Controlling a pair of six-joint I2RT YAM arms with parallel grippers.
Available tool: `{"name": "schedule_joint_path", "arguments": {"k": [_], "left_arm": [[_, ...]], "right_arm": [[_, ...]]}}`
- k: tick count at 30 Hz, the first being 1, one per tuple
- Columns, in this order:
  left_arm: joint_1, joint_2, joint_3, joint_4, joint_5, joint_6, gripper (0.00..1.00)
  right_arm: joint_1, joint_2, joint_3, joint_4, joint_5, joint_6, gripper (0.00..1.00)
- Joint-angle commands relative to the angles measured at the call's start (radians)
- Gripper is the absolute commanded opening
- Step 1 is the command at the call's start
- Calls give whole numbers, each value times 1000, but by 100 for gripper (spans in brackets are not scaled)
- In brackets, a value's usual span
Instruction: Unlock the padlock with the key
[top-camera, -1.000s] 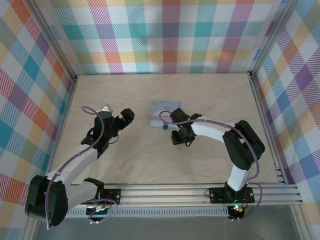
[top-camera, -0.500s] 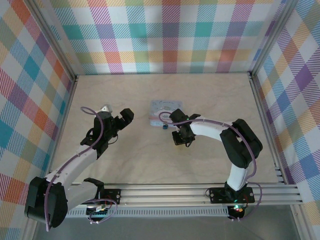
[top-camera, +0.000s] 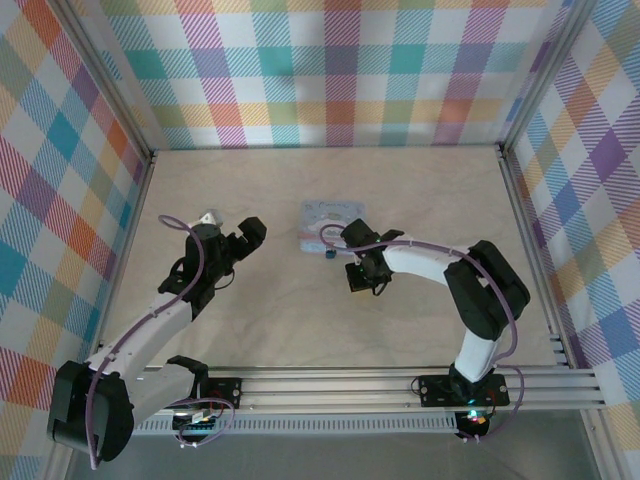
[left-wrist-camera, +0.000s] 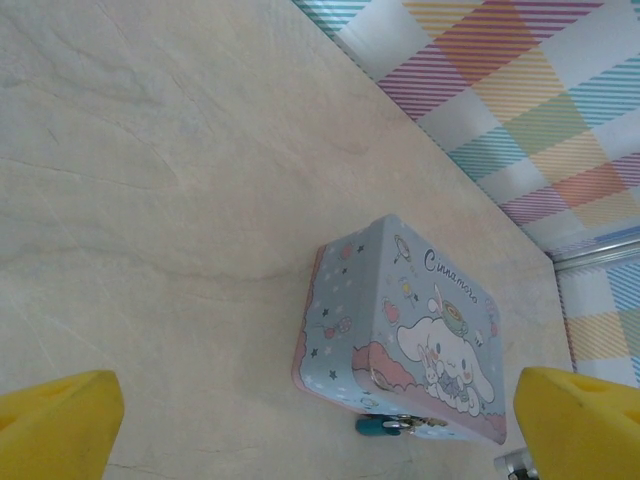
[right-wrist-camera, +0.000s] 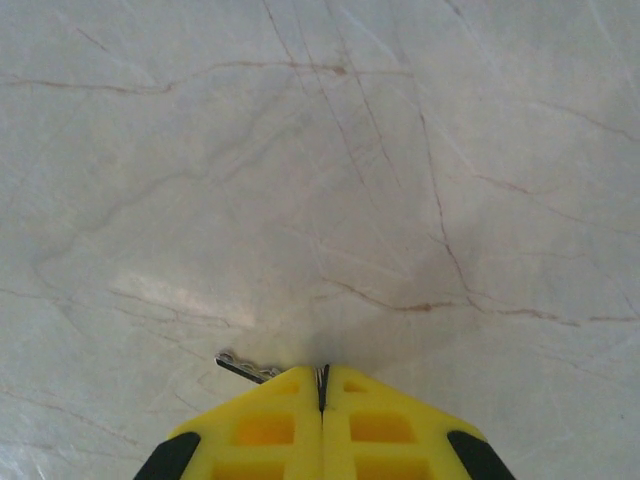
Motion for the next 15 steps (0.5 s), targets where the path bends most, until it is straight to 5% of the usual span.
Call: {"name": "schedule_joint_path", "arguments": {"k": [1, 9, 15], "left_arm": [[-11, -24, 24, -5, 6, 9, 100], [-13, -20, 39, 18, 83, -107, 99], [-31, 4, 113, -73, 150, -317, 94]], "right_arm": [[6, -56, -31, 34, -3, 22, 0], [10, -218, -145, 251, 17, 24, 0], [94, -344, -235, 544, 264, -133, 0]]}}
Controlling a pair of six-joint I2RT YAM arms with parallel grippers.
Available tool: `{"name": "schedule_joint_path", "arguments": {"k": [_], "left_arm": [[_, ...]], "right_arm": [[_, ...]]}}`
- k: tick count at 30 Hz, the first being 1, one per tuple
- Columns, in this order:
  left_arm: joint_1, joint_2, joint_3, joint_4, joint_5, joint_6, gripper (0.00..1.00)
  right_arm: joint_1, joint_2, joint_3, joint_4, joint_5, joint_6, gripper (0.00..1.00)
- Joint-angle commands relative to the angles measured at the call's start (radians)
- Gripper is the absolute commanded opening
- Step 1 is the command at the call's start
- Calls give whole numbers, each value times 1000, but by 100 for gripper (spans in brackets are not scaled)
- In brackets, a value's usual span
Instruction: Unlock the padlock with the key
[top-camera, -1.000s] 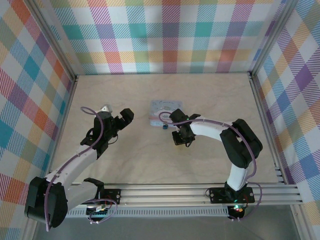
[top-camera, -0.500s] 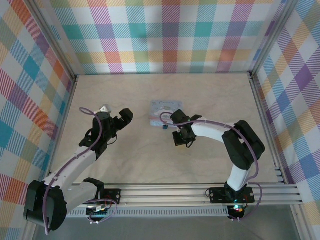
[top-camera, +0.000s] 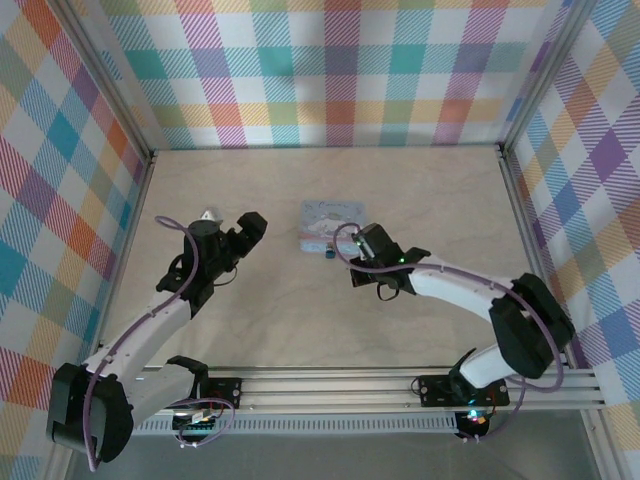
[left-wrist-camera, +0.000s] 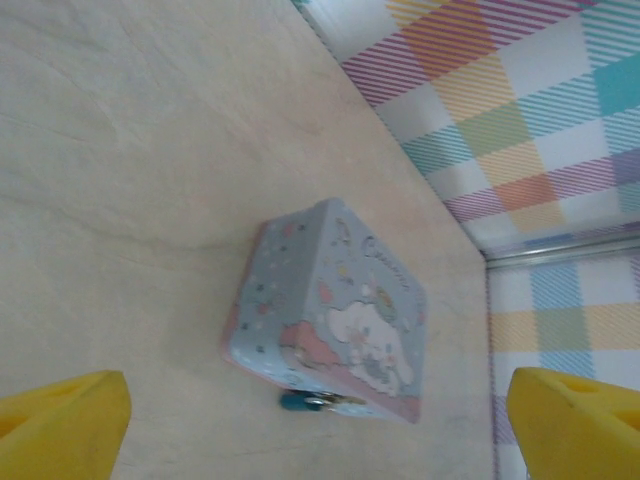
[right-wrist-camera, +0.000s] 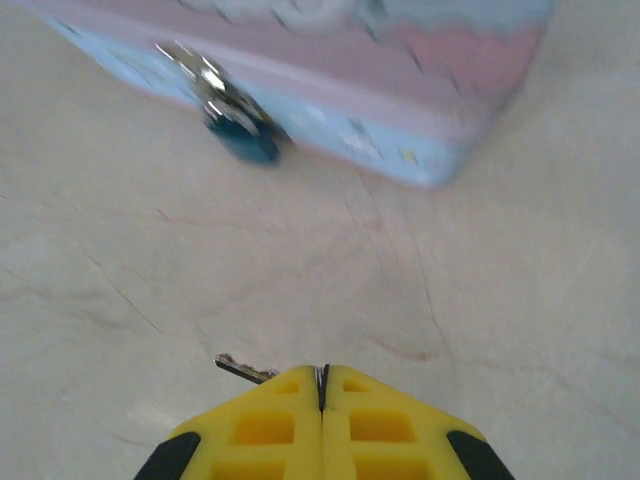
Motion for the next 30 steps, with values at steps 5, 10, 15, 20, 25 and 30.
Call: {"name": "schedule_joint_path", "arguments": {"k": [5, 10, 15, 20, 25, 30], "left_arm": [[-56, 46, 143, -143, 112, -304, 87], [-102, 74, 162, -162, 136, -480, 71], [-144, 100, 139, -107, 151, -625, 58], [-172, 126, 126, -55, 150, -743, 56], [-188, 132, 133, -54, 128, -768, 56], [-193, 131, 127, -44, 121, -790, 51]], "right_arm": [[116, -60, -85, 550, 315, -377, 0], [148, -38, -102, 785, 333, -583, 0], [164, -10, -96, 896, 278, -669, 0], [196, 24, -79, 940, 239, -730, 0], [233, 63, -78, 988, 236, -771, 0], [268, 98, -65, 1004, 240, -783, 0]]}}
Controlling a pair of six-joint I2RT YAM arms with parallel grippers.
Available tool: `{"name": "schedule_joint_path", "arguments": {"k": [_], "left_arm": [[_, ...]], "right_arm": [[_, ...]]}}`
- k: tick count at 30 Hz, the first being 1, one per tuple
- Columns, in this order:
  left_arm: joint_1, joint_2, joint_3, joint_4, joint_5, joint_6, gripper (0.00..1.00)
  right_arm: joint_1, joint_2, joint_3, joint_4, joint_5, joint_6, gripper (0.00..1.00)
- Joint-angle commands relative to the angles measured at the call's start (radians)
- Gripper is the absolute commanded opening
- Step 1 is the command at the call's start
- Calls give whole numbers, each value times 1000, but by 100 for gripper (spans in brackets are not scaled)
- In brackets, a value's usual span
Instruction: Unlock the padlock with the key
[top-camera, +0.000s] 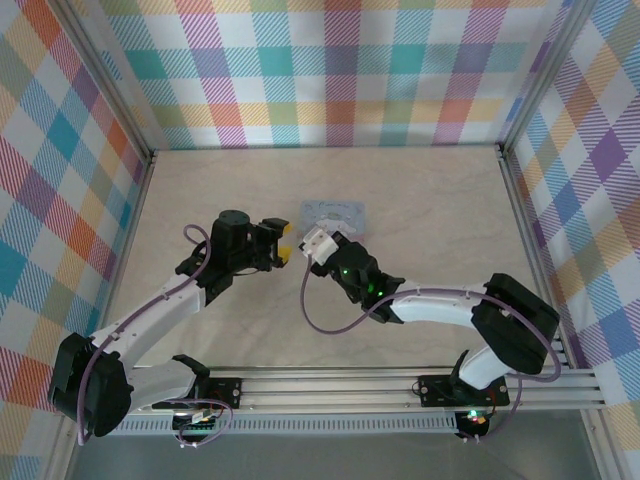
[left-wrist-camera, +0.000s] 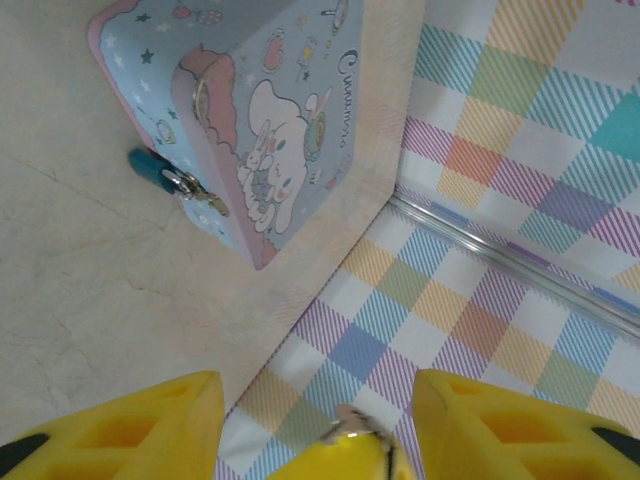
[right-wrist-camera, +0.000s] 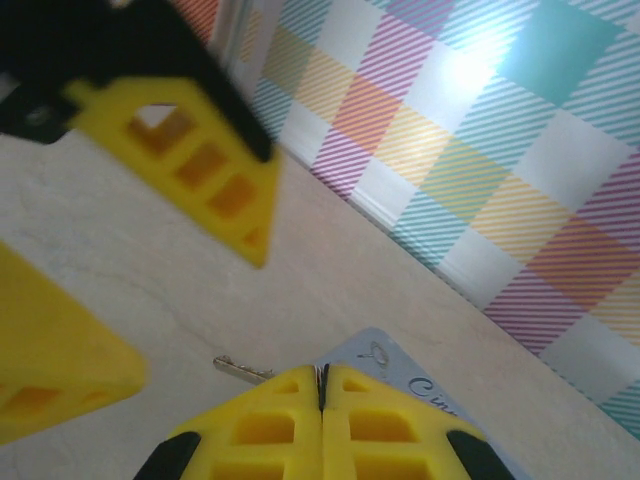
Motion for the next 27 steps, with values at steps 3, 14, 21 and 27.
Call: {"name": "schedule_joint_path", "arguments": {"k": [3, 14, 21, 27], "left_arm": [[-16, 9, -8, 38, -6, -44, 48], [-29, 35, -3, 44, 2, -59, 37], [-29, 37, -8, 39, -1, -63, 19], [-29, 36, -6, 31, -4, -61, 0]], "right_arm": [[30, 30, 40, 84, -7, -30, 0], [48, 53, 57, 104, 3, -40, 0], [49, 52, 41, 114, 18, -42, 0], [49, 39, 22, 122, 33, -34, 0]]}}
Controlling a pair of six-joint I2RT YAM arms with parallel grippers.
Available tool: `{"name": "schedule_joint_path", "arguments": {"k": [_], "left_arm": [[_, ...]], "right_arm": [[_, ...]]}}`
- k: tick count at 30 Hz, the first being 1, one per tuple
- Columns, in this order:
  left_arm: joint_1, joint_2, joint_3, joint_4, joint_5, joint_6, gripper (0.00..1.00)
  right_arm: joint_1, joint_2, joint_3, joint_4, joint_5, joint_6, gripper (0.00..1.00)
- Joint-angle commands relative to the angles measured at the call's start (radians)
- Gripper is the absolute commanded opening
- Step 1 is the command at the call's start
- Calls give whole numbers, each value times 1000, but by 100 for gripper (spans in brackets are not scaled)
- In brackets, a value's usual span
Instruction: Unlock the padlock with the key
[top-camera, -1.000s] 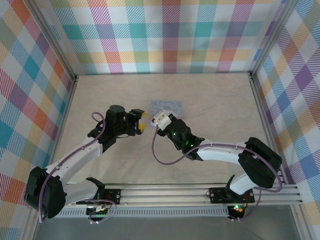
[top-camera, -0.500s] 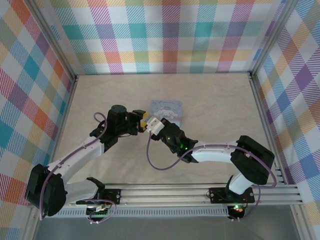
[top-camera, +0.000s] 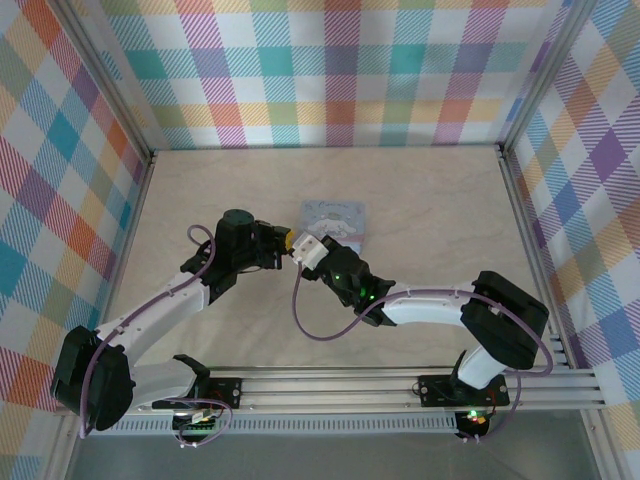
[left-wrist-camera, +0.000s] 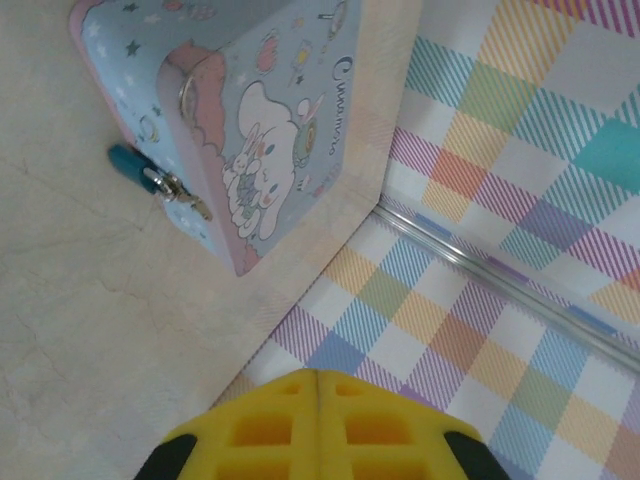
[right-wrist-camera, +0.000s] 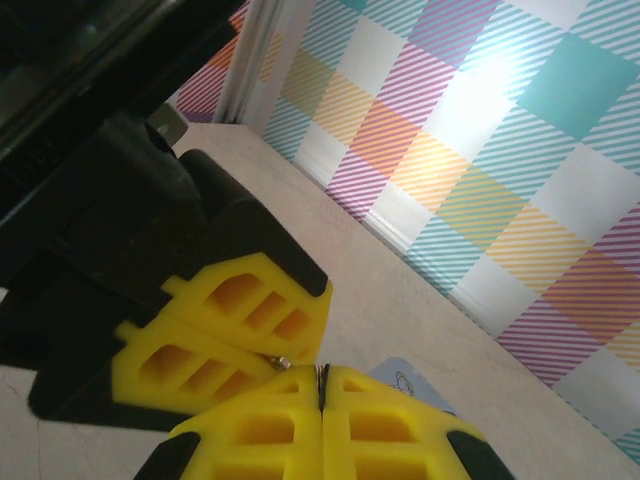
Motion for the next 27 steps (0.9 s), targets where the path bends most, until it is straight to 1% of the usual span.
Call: {"name": "schedule_joint_path", "arguments": {"k": [1, 4, 6, 10, 12, 14, 15, 17, 19, 21, 23, 25, 27], "left_arm": [[-11, 3, -6, -16, 27, 16, 0], [-10, 4, 7, -26, 16, 66, 0], [-11, 3, 21, -22, 0, 114, 0], [-11, -9, 81, -22, -42, 356, 0], [-10, -17, 115, -10, -43, 504, 0], [-11, -24, 153, -8, -31, 656, 0], [-13, -29, 167, -4, -23, 722, 0], [-15, -36, 186, 17, 11, 850, 0], [-15, -42, 191, 57, 71, 945, 0], [-15, -46, 197, 95, 146, 1033, 0], [-17, -58, 204, 101, 200, 1121, 0], [-18, -75, 198, 121, 242, 1181, 0], [-18, -92, 183, 166, 275, 1219, 0]], "right_arm": [[8, -15, -9, 64, 15, 6, 0], [6, -55, -23, -5, -7, 52, 8], [-5, -98, -36, -75, -59, 107, 16], [-75, -211, -59, -277, -263, 274, 31], [-129, -269, -79, -332, -392, 371, 39], [-199, -331, -107, -351, -532, 476, 46], [-236, -351, -121, -343, -609, 525, 50], [-337, -380, -135, -319, -777, 658, 54], [-407, -387, -139, -277, -927, 767, 57], [-457, -380, -139, -215, -1049, 868, 60], [-496, -365, -145, -117, -1146, 974, 63], [-517, -347, -151, -8, -1209, 1058, 65], [-523, -329, -149, 85, -1240, 1126, 67]]}}
